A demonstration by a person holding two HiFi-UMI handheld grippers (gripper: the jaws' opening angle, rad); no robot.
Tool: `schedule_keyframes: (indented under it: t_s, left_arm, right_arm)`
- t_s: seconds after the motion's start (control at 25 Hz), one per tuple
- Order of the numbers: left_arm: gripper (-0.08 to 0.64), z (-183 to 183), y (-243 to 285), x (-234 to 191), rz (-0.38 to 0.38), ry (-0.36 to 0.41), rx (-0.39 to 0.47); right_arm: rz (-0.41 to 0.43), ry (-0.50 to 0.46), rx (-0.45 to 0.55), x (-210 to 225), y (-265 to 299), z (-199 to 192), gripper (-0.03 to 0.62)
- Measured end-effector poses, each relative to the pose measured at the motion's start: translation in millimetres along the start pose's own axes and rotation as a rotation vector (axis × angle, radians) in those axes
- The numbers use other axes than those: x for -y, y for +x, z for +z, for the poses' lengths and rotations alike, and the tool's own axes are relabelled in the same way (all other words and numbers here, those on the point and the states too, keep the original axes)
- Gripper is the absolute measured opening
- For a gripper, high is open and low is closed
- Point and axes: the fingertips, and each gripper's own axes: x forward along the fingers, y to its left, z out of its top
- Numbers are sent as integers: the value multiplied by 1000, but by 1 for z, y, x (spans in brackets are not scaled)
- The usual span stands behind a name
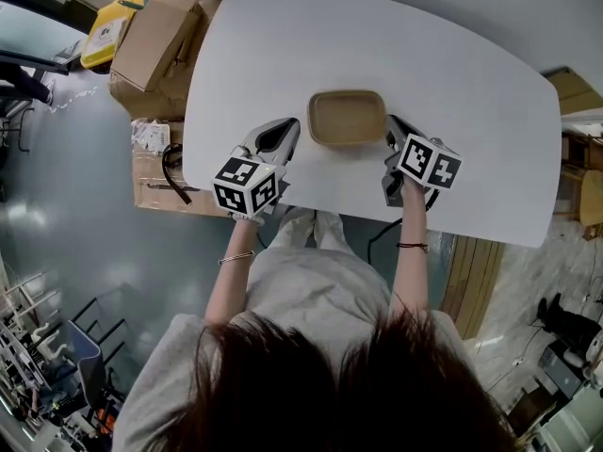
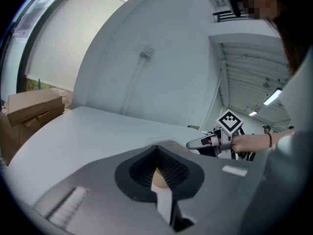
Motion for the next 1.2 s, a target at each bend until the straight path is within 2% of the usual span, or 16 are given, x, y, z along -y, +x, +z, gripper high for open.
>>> schedule_keyframes:
  t_s: [1.2]
  left_arm:
    - [-9,33,-24,26,-49,82,83]
  right_arm:
    - [48,-76,97,-33,-43,28,32]
